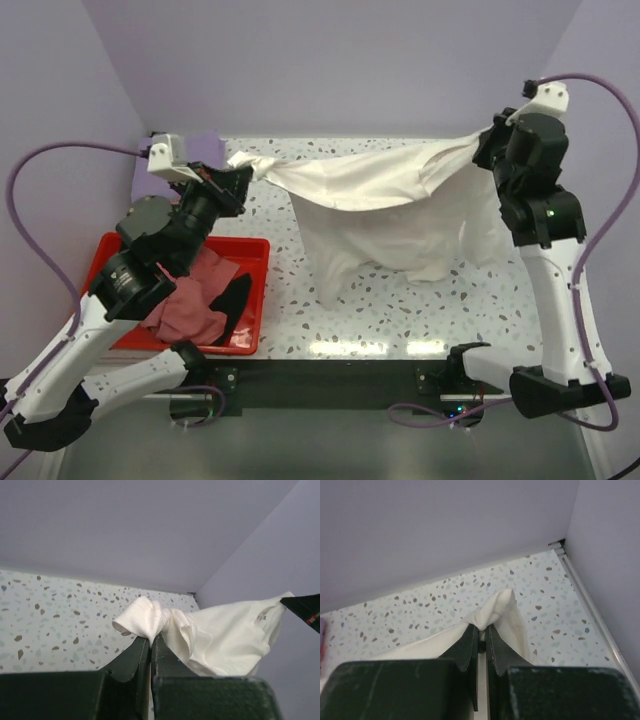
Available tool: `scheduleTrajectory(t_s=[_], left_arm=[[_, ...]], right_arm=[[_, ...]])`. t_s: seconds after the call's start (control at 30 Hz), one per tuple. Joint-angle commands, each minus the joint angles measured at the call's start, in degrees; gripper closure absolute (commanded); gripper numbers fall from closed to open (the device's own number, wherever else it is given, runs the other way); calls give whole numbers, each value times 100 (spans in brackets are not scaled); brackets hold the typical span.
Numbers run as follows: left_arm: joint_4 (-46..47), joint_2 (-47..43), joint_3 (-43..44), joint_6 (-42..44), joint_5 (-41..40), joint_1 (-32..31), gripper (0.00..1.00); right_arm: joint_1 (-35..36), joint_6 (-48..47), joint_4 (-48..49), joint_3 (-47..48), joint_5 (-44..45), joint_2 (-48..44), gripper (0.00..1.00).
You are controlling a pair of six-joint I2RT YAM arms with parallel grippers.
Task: Fold and stack the t-shirts
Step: Flatten the tshirt out
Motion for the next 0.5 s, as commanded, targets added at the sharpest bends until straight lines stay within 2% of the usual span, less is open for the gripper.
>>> scheduleTrajectory(t_s=[0.0,0.2,0.47], left_arm=[[800,91,842,535,-363,-14,100],[711,311,1697,790,-406,-5,100],[967,512,2355,1133,-819,-14,100]], right_arm=[[-16,-302,-156,854,301,-410,100],[-16,-654,-261,1988,450,-666,98],[-7,-1093,336,2252,548,-1018,97]])
